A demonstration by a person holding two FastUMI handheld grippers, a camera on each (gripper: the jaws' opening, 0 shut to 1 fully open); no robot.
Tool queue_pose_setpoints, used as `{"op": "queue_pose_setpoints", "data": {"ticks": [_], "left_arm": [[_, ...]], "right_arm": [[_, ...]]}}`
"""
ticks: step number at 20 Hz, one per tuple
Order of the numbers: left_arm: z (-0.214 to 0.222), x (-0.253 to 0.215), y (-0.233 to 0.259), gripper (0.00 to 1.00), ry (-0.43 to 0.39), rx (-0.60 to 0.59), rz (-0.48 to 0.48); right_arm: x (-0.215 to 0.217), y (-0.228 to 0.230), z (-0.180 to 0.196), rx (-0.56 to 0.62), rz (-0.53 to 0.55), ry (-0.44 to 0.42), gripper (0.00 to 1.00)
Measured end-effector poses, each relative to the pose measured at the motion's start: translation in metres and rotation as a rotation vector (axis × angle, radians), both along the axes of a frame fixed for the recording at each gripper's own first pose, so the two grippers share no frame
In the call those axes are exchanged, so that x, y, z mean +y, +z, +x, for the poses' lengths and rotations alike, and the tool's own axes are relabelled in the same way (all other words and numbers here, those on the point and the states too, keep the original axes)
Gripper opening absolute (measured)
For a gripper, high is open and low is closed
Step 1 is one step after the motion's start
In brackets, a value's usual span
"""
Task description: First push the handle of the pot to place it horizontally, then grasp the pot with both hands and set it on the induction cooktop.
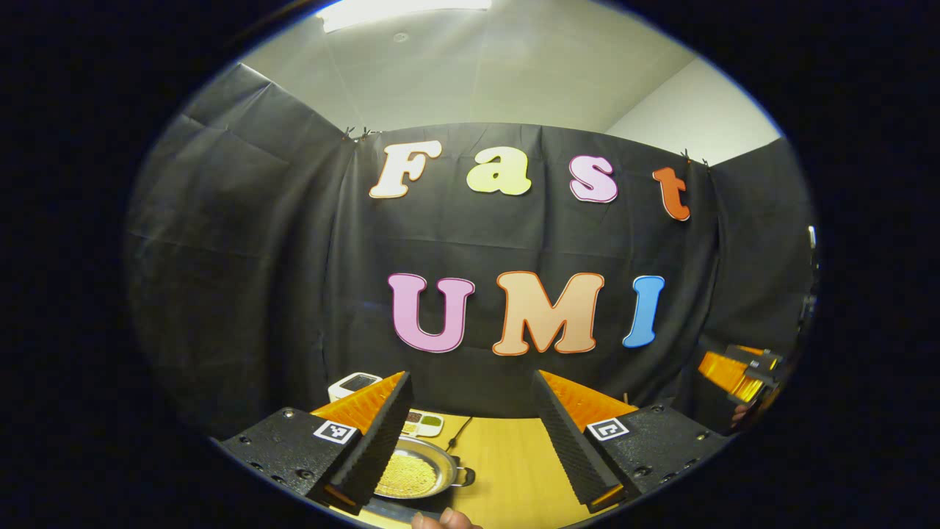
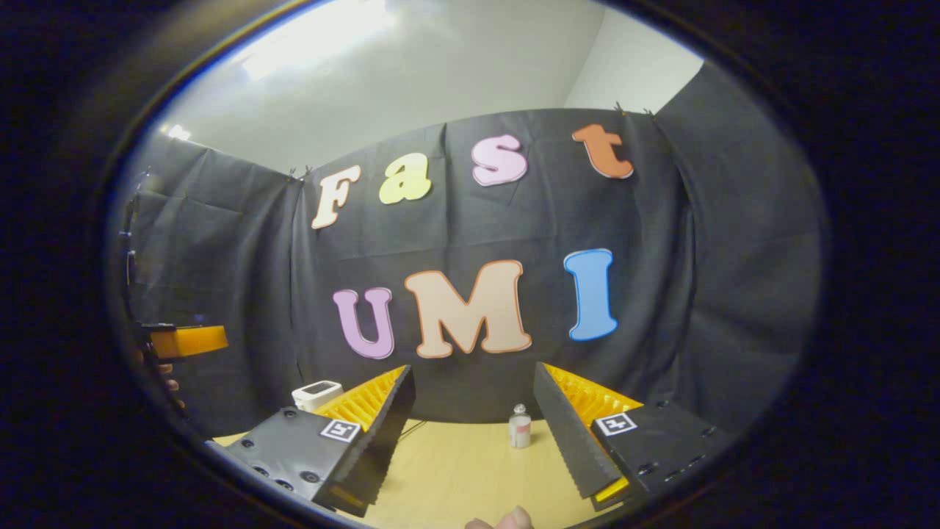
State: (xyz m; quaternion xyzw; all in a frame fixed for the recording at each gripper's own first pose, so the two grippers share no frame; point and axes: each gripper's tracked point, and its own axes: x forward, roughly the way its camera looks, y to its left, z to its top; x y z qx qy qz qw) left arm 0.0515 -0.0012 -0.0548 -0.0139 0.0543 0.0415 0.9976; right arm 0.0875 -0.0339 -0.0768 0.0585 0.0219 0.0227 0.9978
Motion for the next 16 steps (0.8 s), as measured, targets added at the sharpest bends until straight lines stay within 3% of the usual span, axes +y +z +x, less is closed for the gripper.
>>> {"op": "queue_pose_setpoints", "data": {"ticks": [2,5,12,16], "left_arm": [[-0.011,0.007,0.005,0.97,-0.015,-0.012,0.045],[-0.018,0.006,0.013,0.93,-0.049,-0.04,0.035],[-0.026,0.014,-0.003,0.96,-0.092,-0.022,-0.046],[-0.025,0.019,-0.01,0.93,-0.096,0.003,-0.034]], "right_arm": [[0.02,0.006,-0.004,0.014,0.029,0.013,0.92],[0.043,0.011,-0.006,0.035,0.079,0.005,0.92],[0.057,0.009,-0.047,0.0,-0.065,-0.001,0.92],[0.055,0.016,-0.051,-0.001,-0.037,-0.023,0.92]]}}
